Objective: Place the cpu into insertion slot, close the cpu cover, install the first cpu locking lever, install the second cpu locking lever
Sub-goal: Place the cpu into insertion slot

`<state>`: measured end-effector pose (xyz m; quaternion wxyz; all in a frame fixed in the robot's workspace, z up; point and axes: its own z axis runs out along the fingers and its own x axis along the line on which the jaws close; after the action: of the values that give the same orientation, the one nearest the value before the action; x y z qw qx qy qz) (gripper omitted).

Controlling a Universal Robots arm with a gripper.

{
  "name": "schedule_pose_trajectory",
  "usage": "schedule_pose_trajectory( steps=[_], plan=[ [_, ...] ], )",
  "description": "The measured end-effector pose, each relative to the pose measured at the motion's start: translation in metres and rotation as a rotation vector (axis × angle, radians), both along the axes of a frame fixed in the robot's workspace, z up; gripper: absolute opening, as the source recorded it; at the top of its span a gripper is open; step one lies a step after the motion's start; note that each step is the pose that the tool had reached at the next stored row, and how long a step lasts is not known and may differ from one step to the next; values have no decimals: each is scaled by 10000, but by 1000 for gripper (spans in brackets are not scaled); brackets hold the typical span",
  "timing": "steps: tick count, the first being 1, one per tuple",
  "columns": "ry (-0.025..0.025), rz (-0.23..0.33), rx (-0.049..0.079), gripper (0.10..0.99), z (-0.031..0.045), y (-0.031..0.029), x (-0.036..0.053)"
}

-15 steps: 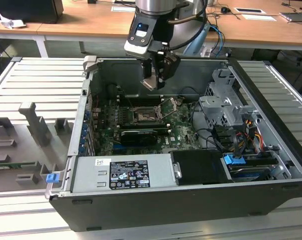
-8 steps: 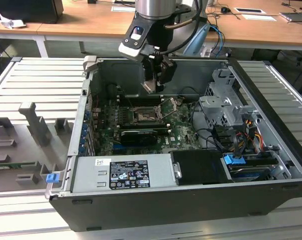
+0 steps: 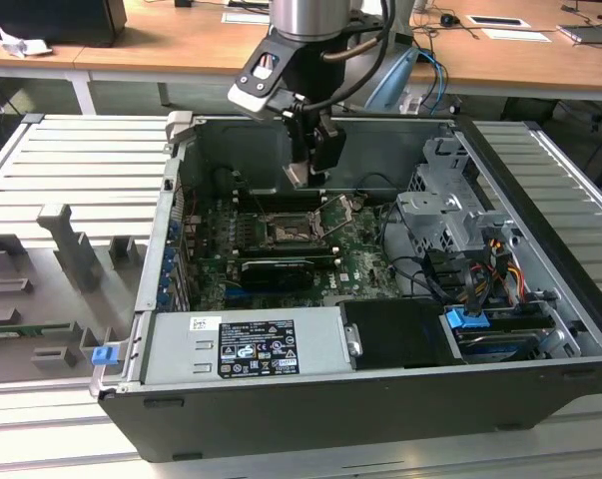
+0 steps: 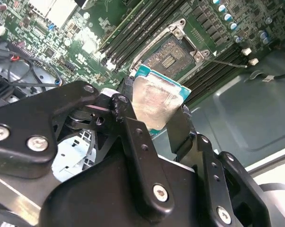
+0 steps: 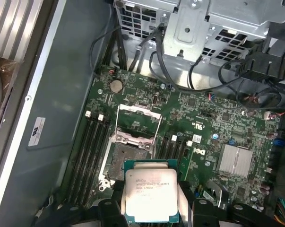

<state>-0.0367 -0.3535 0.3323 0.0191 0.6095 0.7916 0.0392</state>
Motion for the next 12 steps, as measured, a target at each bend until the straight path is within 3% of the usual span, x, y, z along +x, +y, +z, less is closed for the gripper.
schedule_pose_trajectory(
  steps=[2,7,12],
  plan=[
    [0,-106,0,525,-16,0,-8],
    [74,-160,0,525,-100,2,-36],
    [76,-888,3,525,-135,4,-42]
  ],
)
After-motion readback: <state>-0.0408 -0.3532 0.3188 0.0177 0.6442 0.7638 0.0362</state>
